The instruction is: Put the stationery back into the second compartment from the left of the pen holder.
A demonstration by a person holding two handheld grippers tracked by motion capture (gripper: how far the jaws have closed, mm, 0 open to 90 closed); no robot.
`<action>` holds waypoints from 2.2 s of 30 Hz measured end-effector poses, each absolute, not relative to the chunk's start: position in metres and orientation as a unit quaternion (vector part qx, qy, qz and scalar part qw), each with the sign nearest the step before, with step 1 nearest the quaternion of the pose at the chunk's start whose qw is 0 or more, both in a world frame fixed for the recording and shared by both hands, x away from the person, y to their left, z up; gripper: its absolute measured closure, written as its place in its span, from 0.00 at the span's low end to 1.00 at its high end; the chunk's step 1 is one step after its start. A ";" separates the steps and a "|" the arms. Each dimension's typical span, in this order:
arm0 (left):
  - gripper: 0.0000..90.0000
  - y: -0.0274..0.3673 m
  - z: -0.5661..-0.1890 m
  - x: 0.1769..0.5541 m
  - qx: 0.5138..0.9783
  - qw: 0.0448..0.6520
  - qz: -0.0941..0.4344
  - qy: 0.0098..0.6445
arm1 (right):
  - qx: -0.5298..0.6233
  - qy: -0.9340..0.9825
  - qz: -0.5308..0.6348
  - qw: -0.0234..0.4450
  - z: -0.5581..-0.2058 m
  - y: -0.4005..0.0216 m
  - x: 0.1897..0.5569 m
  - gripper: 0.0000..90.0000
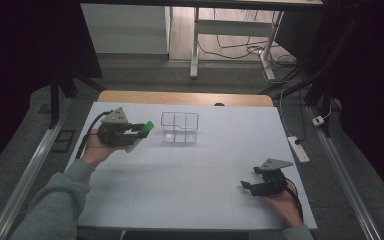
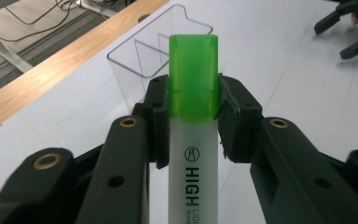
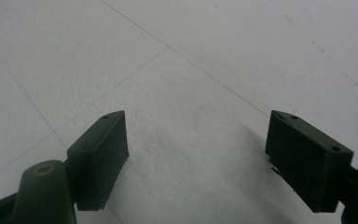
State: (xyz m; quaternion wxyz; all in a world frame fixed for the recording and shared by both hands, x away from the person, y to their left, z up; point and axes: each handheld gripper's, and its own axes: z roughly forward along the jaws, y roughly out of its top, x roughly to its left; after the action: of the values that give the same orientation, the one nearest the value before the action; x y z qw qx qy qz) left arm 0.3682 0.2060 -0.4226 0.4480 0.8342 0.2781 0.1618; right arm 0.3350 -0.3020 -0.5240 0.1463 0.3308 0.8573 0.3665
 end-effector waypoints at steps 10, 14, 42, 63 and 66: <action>0.74 0.187 -0.416 0.377 0.829 0.458 0.165 0.275 | 0.332 0.856 0.367 0.146 -0.524 -0.302 0.335 0.23; 0.74 0.182 -0.414 0.381 0.827 0.460 0.165 0.277 | 0.332 0.856 0.367 0.147 -0.524 -0.302 0.335 0.23; 0.74 0.152 -0.406 0.418 0.818 0.463 0.177 0.294 | 0.334 0.856 0.366 0.149 -0.524 -0.304 0.336 0.23; 0.74 0.125 -0.395 0.435 0.808 0.485 0.174 0.286 | 0.334 0.857 0.362 0.153 -0.525 -0.304 0.336 0.24; 0.74 0.121 -0.392 0.437 0.806 0.489 0.176 0.283 | 0.334 0.852 0.370 0.158 -0.523 -0.305 0.335 0.24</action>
State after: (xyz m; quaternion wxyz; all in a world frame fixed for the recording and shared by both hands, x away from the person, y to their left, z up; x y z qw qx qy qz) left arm 0.4368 0.1209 -0.3918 0.4893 0.8060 0.2831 0.1756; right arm 0.3353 -0.3047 -0.5228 0.1576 0.3338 0.8524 0.3703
